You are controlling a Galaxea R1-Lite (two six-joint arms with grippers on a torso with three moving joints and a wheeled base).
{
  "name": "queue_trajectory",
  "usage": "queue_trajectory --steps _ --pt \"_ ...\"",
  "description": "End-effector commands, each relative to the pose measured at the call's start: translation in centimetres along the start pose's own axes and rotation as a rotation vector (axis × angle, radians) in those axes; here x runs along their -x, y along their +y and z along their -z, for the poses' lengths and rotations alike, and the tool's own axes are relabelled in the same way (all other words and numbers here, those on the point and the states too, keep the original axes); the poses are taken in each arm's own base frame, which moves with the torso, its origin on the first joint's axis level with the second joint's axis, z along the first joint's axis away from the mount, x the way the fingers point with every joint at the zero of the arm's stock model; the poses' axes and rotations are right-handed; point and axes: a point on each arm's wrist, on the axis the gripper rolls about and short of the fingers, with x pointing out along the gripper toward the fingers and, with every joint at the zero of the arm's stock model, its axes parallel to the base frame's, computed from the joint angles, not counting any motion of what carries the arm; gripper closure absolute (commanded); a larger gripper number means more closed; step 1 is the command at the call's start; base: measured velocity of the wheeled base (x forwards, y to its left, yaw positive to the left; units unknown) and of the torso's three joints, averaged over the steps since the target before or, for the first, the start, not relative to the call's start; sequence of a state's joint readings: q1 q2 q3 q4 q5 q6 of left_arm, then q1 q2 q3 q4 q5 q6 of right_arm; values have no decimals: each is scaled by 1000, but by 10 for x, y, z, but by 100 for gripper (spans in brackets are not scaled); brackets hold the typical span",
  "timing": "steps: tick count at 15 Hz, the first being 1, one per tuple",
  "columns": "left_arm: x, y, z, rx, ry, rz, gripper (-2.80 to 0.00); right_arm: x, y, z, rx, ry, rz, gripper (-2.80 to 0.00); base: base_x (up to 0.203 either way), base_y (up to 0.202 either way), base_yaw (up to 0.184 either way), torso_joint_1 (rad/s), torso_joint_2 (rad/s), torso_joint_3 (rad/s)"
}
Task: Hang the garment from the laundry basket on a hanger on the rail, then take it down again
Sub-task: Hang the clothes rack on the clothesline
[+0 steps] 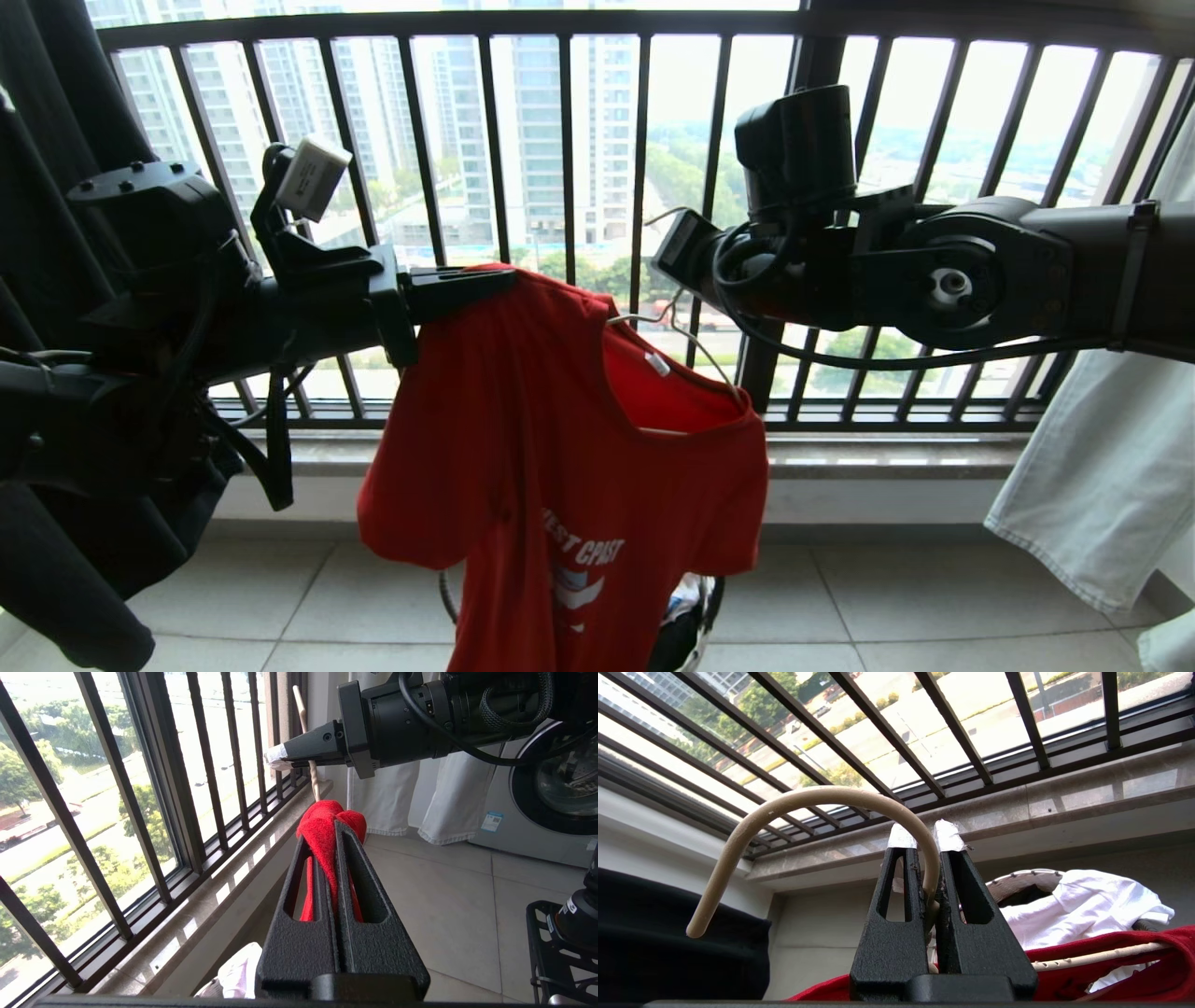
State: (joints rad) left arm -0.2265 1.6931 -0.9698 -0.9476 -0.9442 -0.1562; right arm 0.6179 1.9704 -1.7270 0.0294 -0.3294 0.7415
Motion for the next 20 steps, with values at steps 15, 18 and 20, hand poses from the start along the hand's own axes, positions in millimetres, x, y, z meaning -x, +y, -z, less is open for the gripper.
queue_trajectory --steps 15,18,20 --pt "7 3 0 -35 4 -12 -280 6 -3 -15 -12 -38 0 0 0 0 0 0 0 0" --pt "9 0 -4 -46 -2 -10 -280 5 -5 -17 -13 -42 6 0 0 0 0 0 0 0" --pt "12 -7 -10 -59 -11 -7 -280 6 -7 -20 -16 -51 8 0 0 0 0 0 0 0"
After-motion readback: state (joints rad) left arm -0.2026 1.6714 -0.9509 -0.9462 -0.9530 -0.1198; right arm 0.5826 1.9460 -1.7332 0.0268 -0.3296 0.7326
